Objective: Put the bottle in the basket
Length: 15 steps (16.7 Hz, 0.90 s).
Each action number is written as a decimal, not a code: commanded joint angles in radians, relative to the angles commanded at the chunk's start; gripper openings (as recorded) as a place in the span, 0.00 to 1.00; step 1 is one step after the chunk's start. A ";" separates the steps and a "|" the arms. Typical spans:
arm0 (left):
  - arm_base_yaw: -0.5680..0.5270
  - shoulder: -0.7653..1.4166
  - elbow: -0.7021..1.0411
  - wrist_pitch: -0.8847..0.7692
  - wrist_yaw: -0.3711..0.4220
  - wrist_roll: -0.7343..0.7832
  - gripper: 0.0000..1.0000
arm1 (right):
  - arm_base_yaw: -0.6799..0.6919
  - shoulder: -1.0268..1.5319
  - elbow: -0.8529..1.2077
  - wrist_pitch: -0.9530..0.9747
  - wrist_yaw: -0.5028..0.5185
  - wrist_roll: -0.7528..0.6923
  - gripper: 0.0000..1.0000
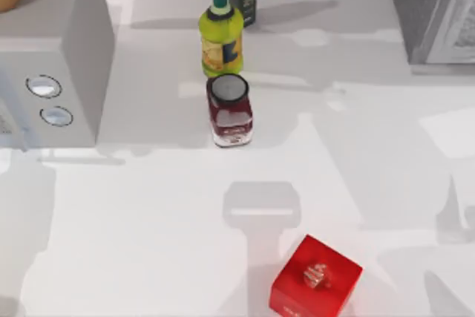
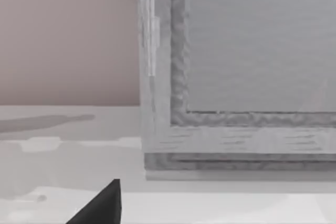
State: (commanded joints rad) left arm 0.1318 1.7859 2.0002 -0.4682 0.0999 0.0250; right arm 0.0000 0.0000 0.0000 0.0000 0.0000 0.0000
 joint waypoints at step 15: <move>0.000 0.009 -0.007 0.015 -0.001 0.000 0.75 | 0.000 0.000 0.000 0.000 0.000 0.000 1.00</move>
State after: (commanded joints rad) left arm 0.1315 1.7953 1.9931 -0.4531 0.0992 0.0246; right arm 0.0000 0.0000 0.0000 0.0000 0.0000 0.0000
